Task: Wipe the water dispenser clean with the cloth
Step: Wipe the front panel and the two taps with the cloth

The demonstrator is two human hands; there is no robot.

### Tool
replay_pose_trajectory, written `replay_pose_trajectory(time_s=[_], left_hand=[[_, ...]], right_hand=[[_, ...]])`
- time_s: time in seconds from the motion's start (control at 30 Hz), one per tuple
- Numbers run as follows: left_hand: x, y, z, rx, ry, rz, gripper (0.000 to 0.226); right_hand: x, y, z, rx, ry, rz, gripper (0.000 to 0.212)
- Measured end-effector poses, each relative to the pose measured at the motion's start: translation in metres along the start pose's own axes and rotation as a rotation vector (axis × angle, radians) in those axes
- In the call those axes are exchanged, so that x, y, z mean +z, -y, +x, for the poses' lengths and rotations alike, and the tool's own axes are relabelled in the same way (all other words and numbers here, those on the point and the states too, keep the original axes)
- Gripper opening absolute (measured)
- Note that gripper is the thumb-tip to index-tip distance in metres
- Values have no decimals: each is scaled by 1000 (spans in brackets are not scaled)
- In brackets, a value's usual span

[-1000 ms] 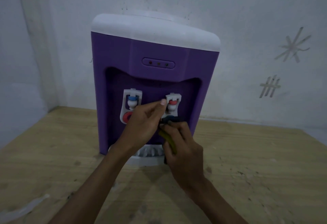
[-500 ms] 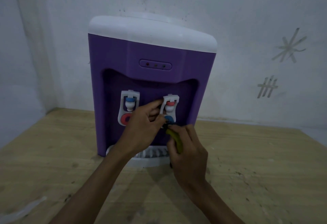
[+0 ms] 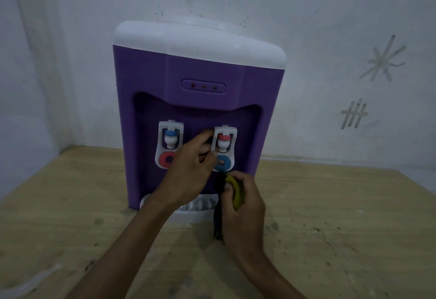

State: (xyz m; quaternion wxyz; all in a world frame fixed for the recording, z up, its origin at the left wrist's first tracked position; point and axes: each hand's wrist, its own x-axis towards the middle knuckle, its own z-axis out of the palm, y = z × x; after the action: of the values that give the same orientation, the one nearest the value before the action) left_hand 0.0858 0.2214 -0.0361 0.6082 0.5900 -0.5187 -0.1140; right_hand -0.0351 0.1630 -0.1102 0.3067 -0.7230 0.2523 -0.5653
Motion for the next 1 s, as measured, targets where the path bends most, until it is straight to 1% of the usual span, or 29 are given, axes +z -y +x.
replay_pose_trajectory(time_s=[0.07,0.17,0.3,0.37,0.43,0.57,0.77,0.93,1.0], left_hand=[[1,1,1,-6,1,1,41],[0,3,1,-10,6,19,41],[1,4,1,-7,6,27,39],[2,4,2,-5,3,21,39],[2,4,2,-4,2,18,39],[2,4,2,-5,-1,19,37],[0,4,3,-12,10,4,37],[1,3,2,-9,-9,-6,36],[2,3,2,-9,-6,-6,35]], right_hand=[[2,3,-1,50,-52,44,23],[2,13,10,143,-195,138,20],[-6,13,21,233,-247,207,14],[-6,13,22,233,-235,208,14],[-2,15,19,228,-179,197,15],[7,15,1,312,-63,239,15],[1,17,17,293,-173,259,14],[3,20,11,290,-93,269,10],[-1,18,11,287,-85,269,10]])
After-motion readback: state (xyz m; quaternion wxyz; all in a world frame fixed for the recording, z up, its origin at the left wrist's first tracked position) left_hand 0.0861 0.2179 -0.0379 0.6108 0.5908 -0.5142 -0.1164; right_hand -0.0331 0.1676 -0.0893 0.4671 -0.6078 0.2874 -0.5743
